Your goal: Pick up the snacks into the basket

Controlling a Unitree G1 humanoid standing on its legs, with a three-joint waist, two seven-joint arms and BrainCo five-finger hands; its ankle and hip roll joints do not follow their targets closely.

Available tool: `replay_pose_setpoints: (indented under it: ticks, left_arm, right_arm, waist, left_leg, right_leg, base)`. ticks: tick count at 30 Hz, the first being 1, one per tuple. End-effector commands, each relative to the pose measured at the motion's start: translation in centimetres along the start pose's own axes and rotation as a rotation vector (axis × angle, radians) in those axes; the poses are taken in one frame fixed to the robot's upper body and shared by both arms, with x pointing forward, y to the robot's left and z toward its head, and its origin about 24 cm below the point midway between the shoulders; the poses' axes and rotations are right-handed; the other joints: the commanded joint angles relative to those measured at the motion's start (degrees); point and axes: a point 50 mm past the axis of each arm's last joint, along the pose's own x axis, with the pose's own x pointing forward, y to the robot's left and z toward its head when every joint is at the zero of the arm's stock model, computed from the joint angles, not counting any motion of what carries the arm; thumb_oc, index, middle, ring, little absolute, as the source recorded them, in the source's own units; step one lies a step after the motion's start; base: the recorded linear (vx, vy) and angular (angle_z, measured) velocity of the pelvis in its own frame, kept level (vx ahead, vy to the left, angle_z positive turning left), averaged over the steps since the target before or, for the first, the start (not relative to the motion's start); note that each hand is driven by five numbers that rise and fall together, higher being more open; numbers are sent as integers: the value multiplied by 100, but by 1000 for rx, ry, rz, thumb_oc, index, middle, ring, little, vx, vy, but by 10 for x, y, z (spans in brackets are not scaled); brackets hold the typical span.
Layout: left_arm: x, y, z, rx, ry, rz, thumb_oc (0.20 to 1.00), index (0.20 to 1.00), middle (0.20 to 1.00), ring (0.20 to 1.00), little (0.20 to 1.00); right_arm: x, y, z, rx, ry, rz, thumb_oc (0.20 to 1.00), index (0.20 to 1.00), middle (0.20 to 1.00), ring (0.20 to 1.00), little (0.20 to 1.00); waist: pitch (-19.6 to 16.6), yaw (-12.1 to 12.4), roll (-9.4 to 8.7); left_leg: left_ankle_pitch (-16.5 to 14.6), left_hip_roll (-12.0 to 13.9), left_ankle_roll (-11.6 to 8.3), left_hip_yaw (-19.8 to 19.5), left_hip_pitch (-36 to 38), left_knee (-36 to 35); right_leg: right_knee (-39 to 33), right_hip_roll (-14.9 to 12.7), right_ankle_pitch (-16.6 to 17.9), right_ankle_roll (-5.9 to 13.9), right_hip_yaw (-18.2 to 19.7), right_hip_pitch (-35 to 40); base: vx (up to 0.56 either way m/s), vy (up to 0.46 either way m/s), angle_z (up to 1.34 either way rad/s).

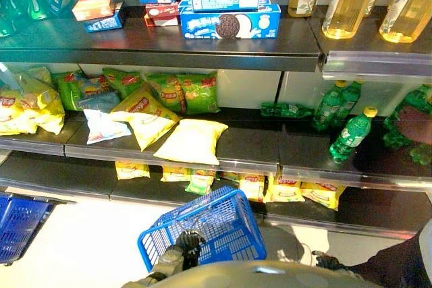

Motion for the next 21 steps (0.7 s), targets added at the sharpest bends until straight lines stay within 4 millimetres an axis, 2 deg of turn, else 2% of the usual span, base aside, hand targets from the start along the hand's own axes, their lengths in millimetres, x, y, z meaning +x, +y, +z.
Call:
replay_pose_setpoints:
  ticks: [1, 8, 11, 13, 14, 15, 16, 17, 18, 19, 21]
  left_arm:
    - [-11, 60, -19, 46, 98, 160, 200, 200, 200, 200, 200]
    - [-12, 59, -25, 50, 120, 153, 200, 200, 200, 200, 200]
    - [-13, 63, -25, 20, 115, 172, 200, 200, 200, 200, 200]
    - [-13, 73, -17, -55, 67, 216, 200, 200, 200, 200, 200]
    - [-13, 73, -17, -55, 67, 216, 200, 200, 200, 200, 200]
    - [-19, 92, -13, -56, 15, 312, 200, 200, 200, 200, 200]
    - [-18, 88, -13, -82, -7, 307, 200, 200, 200, 200, 200]
    - [-17, 78, -2, -157, -104, 289, 200, 200, 200, 200, 200]
    - [-17, 78, -2, -157, -104, 289, 200, 200, 200, 200, 200]
    - [-20, 89, 8, -131, -158, 307, 200, 200, 200, 200, 200]
    - [-21, 89, 24, -177, -251, 320, 200, 200, 200, 200, 200]
  right_arm:
    - [2, -2, 8, 9, -9, -8, 1000, 1000, 1000, 1000, 1000]
    - [2, 3, 6, 12, -5, 6, 1000, 1000, 1000, 1000, 1000]
    - [3, -3, 15, 107, -42, -22, 1000, 1000, 1000, 1000, 1000]
    - [3, -20, 39, 260, -160, -86, 1000, 1000, 1000, 1000, 1000]
    - [3, -20, 39, 260, -160, -86, 1000, 1000, 1000, 1000, 1000]
    - [-10, -41, 86, 449, -425, -160, 1000, 1000, 1000, 1000, 1000]
    - [-14, -42, 90, 444, -465, -176, 1000, 1000, 1000, 1000, 1000]
    - [-28, -54, 104, 503, -603, -191, 1000, 1000, 1000, 1000, 1000]
    - [-28, -54, 104, 503, -602, -190, 1000, 1000, 1000, 1000, 1000]
    - [-51, -77, 129, 546, -797, -226, 1000, 1000, 1000, 1000, 1000]
    - [-75, -92, 148, 571, -960, -258, 1000, 1000, 1000, 1000, 1000]
  waist:
    - [-151, 58, -420]
    - [-167, 55, -417]
    - [-157, 46, -407]
    - [-136, 24, -395]
    - [-133, 26, -395]
    - [-61, -12, -421]
    - [-50, -17, -425]
    - [7, -14, -405]
    - [-9, -15, -407]
    - [13, -51, -385]
    - [29, -64, -389]
  left_leg:
    - [-426, -298, 53, -93, -185, 331]
    - [-401, -288, 43, -88, -180, 329]
    - [-374, -273, 28, -72, -189, 303]
    - [-356, -251, 20, -42, -200, 284]
    - [-357, -250, 20, -41, -195, 283]
    - [-346, -230, 6, -7, -180, 266]
    - [-336, -234, 8, -7, -208, 269]
    - [-333, -231, 8, -9, -204, 272]
    - [-326, -234, 8, -11, -224, 273]
    - [-304, -215, -3, 8, -247, 275]
    - [-300, -204, -11, -2, -272, 295]
  right_leg:
    - [56, -219, -99, 390, -4, -283]
    - [56, -218, -118, 378, -17, -272]
    - [56, -214, -118, 376, -25, -299]
    - [56, -208, -108, 380, -1, -334]
    - [56, -207, -109, 380, -1, -330]
    - [56, -185, -115, 390, 36, -352]
    - [56, -184, -108, 392, 51, -375]
    - [56, -173, -110, 392, 66, -370]
    - [56, -176, -105, 393, 65, -388]
    - [56, -158, -123, 399, 74, -405]
    - [56, -150, -140, 397, 76, -406]
  base:
    - [0, 0, 0]
    - [0, 0, 0]
    - [0, 0, 0]
    - [0, 0, 0]
    - [-30, -34, -3]
    - [-41, -37, -2]
    - [-66, -47, -4]
    - [-42, -15, -8]
    - [-51, -39, -9]
    - [-33, -50, -4]
    - [-33, -63, 2]
